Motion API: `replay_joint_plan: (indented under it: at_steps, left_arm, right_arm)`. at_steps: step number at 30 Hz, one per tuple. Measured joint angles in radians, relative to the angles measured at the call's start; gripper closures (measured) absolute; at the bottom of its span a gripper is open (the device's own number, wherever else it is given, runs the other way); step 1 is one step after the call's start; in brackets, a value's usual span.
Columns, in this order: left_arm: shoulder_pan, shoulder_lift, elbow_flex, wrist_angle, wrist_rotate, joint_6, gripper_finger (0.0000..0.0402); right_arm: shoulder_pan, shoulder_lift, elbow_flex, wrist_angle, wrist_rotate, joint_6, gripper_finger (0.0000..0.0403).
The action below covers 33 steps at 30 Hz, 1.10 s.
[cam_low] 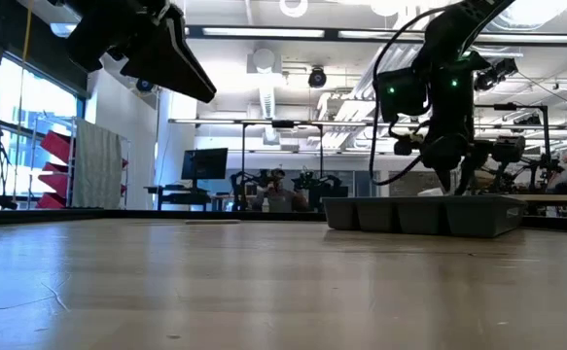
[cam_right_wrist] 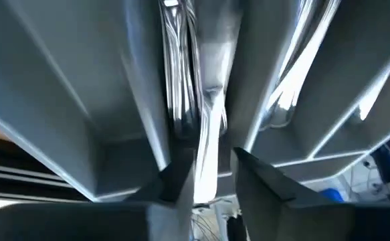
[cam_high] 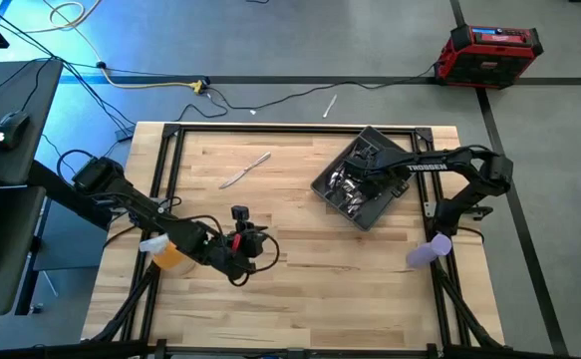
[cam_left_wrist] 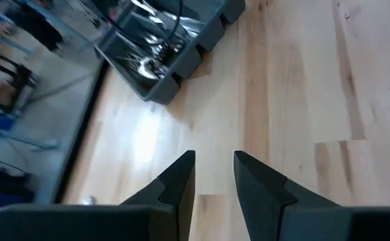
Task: Sort silverware
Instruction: Put the knife in the silverware tray, then put the knife in the organized silverware tray
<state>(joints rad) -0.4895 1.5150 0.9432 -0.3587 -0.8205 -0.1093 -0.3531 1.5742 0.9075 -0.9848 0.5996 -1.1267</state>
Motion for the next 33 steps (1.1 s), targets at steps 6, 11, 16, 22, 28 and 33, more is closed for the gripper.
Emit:
replay_joint_plan:
  at_steps: [6,11,16,22,28,33]
  left_arm:
    - [0.051,0.000,0.000,-0.159,0.040,-0.170,0.0319]
    - [0.084,0.000,0.000,-0.232,0.083,-0.248,0.0319]
    - [0.090,0.000,0.000,-0.220,0.107,-0.248,0.0319]
    - [0.090,0.000,0.000,-0.222,0.108,-0.253,0.0319]
    - [0.176,-0.008,0.000,-0.337,0.105,-0.342,0.0319]
    - [0.377,-0.015,0.000,-0.375,0.165,-0.332,0.0313]
  right_arm:
    - [0.028,0.000,0.006,0.000,0.026,0.055,0.0256]
    - [0.006,-0.001,0.007,0.036,-0.095,0.077,0.0253]
    - [-0.047,-0.001,0.007,0.097,-0.132,0.077,0.0275]
    - [-0.079,-0.001,0.007,0.095,-0.133,0.136,0.0320]
    - [-0.005,-0.011,0.053,0.087,-0.188,0.288,0.0348]
    - [0.127,-0.011,0.178,0.098,-0.238,0.412,0.0352]
